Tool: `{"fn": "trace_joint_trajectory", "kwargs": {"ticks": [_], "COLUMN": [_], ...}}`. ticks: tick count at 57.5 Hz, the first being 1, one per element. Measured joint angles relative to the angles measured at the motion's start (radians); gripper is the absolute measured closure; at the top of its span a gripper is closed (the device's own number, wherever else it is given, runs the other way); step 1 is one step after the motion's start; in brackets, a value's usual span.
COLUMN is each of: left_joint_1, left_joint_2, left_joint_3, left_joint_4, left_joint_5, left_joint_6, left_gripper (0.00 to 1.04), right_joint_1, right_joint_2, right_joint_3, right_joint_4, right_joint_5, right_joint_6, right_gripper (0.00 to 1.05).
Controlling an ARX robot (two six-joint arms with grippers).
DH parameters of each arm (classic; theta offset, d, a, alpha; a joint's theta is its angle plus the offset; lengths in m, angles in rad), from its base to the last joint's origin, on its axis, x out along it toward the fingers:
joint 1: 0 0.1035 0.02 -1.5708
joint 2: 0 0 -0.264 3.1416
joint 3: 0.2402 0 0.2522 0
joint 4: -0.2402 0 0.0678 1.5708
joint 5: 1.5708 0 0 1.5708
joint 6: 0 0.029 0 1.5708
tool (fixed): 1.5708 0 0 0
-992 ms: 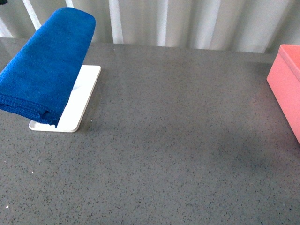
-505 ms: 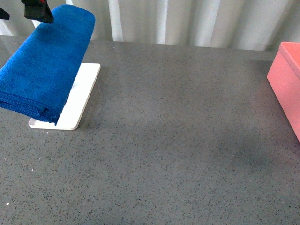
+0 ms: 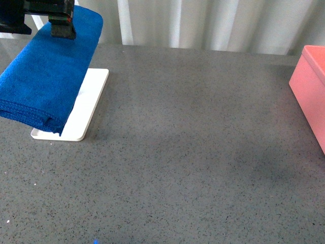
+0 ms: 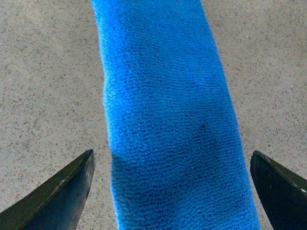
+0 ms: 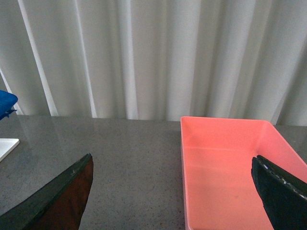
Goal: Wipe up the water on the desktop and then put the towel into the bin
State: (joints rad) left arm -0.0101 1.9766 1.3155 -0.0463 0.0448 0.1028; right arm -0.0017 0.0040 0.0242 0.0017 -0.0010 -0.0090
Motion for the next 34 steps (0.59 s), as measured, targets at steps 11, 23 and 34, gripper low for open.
{"fn": "trace_joint_trajectory", "kwargs": {"ticks": [11,23,34], "left_joint_1": [-0.010,-0.004,0.006], "left_joint_2": [0.012,0.030,0.031], "left_joint_3": [-0.012,-0.020,-0.026], "left_joint_4": [0.010,0.016,0.028], "left_joint_5": [-0.019,-0.050,-0.040], "left_joint_6": [0.018,0.028,0.019], "left_gripper": [0.07,0.35,0.63], "right_joint_1": [0.000,0.000,0.000], "right_joint_2": [0.000,0.000,0.000], "right_joint_3": [0.000,0.000,0.000], "right_joint_4": [0.000,0.000,0.000], "right_joint_5": [0.000,0.000,0.000], "right_joint_6": [0.000,0.000,0.000], "right_gripper": [0.07,0.07,0.07]}}
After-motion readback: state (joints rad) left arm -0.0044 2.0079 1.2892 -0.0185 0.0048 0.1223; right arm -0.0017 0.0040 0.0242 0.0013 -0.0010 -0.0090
